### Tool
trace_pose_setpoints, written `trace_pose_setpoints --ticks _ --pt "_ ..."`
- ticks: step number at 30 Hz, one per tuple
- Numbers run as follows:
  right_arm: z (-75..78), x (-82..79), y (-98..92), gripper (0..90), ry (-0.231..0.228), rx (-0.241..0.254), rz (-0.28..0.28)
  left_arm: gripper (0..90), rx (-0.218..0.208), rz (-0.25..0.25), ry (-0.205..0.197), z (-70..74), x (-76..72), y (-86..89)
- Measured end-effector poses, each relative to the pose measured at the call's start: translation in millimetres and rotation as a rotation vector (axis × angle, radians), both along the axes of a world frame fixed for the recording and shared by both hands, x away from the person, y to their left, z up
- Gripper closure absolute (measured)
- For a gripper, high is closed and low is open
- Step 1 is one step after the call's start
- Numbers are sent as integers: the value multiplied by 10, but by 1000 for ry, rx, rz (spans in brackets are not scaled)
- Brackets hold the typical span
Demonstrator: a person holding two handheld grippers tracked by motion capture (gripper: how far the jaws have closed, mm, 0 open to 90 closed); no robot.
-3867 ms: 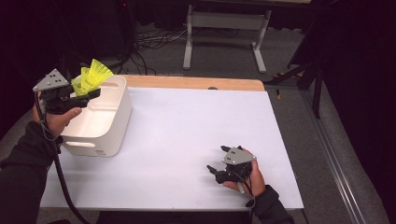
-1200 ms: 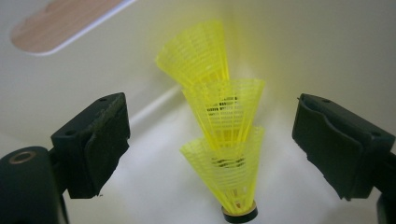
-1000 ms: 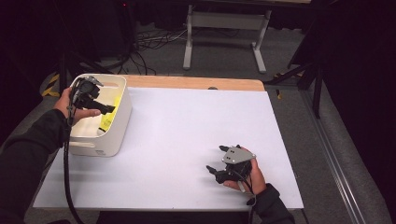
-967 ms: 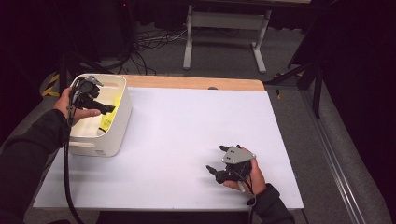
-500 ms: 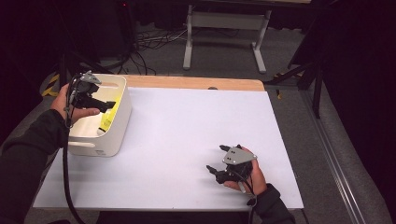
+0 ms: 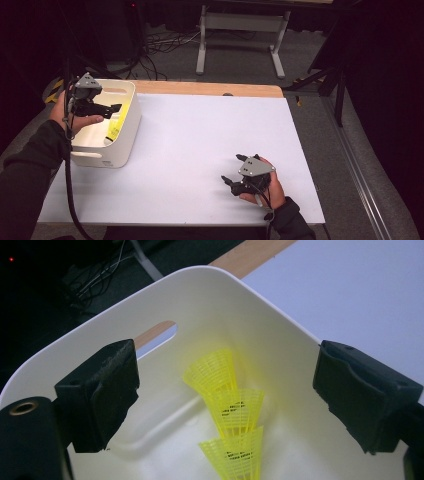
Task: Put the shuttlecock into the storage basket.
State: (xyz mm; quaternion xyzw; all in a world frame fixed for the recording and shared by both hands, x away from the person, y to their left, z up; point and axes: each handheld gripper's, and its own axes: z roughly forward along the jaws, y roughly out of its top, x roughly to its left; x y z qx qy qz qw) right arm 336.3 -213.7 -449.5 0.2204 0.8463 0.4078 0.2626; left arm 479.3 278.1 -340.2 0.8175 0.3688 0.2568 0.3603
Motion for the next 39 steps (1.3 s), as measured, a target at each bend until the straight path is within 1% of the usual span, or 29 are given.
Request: trace_pose_setpoints --ticks 2,7,8,9,10,12,13,14,17,18,22,23,24,27,31,32,33,35,36,37,39 --pt "-1 1 0 175 0 0 0 119 3 2 -24 16 -34 9" --pt "-3 1 4 175 3 -3 2 115 -14 4 -51 25 -97 24" --pt "-2 -2 6 174 3 -3 2 115 -22 4 -63 25 -113 25" --pt "0 -3 7 175 1 -6 3 115 -21 2 -68 29 -130 23" --pt "1 -5 7 175 1 -5 4 114 -9 4 -83 37 -150 18" --pt "1 -5 8 175 0 -6 3 113 -24 0 -93 51 -174 17" --pt "1 -6 10 174 1 -6 4 113 -26 6 -108 67 -199 17" --pt "1 -7 12 175 0 -7 5 113 -26 6 -108 67 -199 17" --pt "0 -9 15 174 0 -7 6 108 -42 8 -128 88 -240 26" --pt "1 -9 13 175 -1 -6 6 106 -54 5 -136 94 -257 32" --pt "7 -10 3 175 -8 -3 -3 105 -60 3 -179 109 -336 27" --pt "9 -11 0 174 -8 -1 -4 106 -78 0 -181 109 -355 25" --pt "10 -12 -2 173 -10 1 -6 105 -84 -6 -185 113 -367 28" --pt "16 -15 -5 173 -13 5 -8 105 -100 -12 -216 116 -434 1" --pt "20 -21 -2 171 -17 7 -10 101 -87 -18 -232 113 -469 -22" --pt "21 -22 -3 171 -19 7 -9 99 -100 -17 -232 110 -484 -25" --pt "22 -22 -5 171 -19 8 -10 93 -102 -15 -244 113 -499 -26" --pt "25 -21 -10 170 -20 11 -12 93 -119 -14 -257 117 -528 -31" --pt "27 -20 -14 170 -21 13 -13 92 -121 -17 -263 123 -538 -32" --pt "28 -20 -18 170 -22 17 -14 90 -131 -18 -276 135 -559 -35" --pt "28 -21 -18 168 -23 16 -14 82 -134 -18 -281 142 -568 -39"
